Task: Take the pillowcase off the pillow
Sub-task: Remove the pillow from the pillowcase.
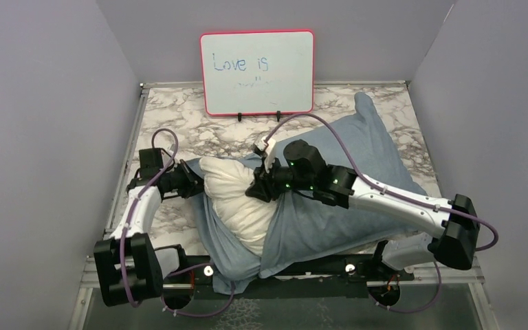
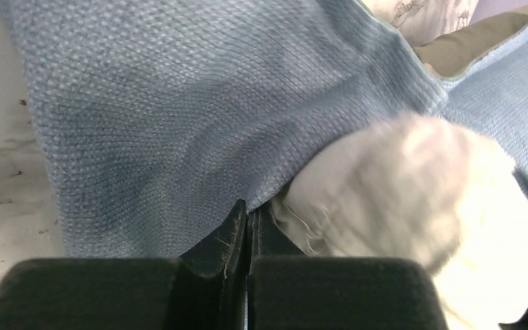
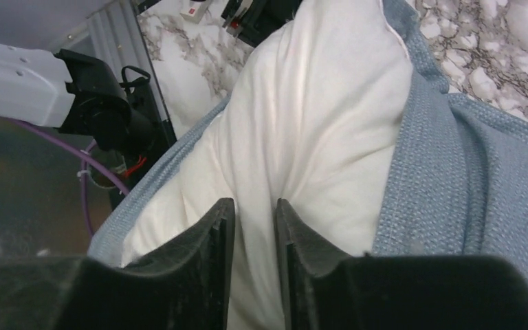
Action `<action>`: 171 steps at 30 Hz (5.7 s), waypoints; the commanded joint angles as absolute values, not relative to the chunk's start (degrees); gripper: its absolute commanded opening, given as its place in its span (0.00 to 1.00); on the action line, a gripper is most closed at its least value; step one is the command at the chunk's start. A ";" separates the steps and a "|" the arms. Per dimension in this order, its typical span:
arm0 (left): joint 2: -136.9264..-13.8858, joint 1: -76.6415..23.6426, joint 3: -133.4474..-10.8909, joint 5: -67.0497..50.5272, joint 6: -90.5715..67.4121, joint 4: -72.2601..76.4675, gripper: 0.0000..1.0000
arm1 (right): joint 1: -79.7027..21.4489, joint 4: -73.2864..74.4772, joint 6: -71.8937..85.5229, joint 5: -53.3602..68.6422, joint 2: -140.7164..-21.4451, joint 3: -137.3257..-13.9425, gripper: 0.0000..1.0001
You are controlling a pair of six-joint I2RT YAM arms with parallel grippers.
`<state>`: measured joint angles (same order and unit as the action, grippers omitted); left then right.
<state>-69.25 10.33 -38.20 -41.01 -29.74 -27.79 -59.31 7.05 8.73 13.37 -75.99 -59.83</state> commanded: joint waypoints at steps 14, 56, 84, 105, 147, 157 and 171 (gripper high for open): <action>-51.17 10.98 -28.30 -40.73 -36.94 -21.66 0.08 | -64.75 37.03 13.72 2.50 -87.76 -89.30 0.67; -44.24 7.92 -26.37 -42.55 -42.11 -22.21 0.20 | -32.84 32.52 35.86 -9.37 -63.44 -60.16 0.77; -67.15 -4.17 -47.93 -34.11 -45.08 -8.02 0.40 | -31.56 34.93 19.46 26.63 -59.05 -68.89 0.71; -38.86 -3.98 -35.17 -27.77 -43.05 -33.77 0.72 | -66.45 36.70 21.22 -27.70 -88.40 -80.37 0.90; -30.56 -24.96 -21.80 -26.26 -51.61 -30.85 0.00 | -51.59 21.13 35.51 -9.72 -85.91 -71.51 0.02; -30.14 -24.96 -26.15 -22.67 -52.64 -34.82 0.00 | -51.67 19.44 32.81 3.73 -86.82 -70.10 0.01; -39.89 -24.96 -32.78 -23.88 -58.19 -22.41 0.65 | -52.02 18.03 34.67 8.59 -85.26 -65.03 0.01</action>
<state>-36.47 -24.77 -31.14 -21.80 -58.04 -24.82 -51.55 18.39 34.35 5.67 -85.71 -66.43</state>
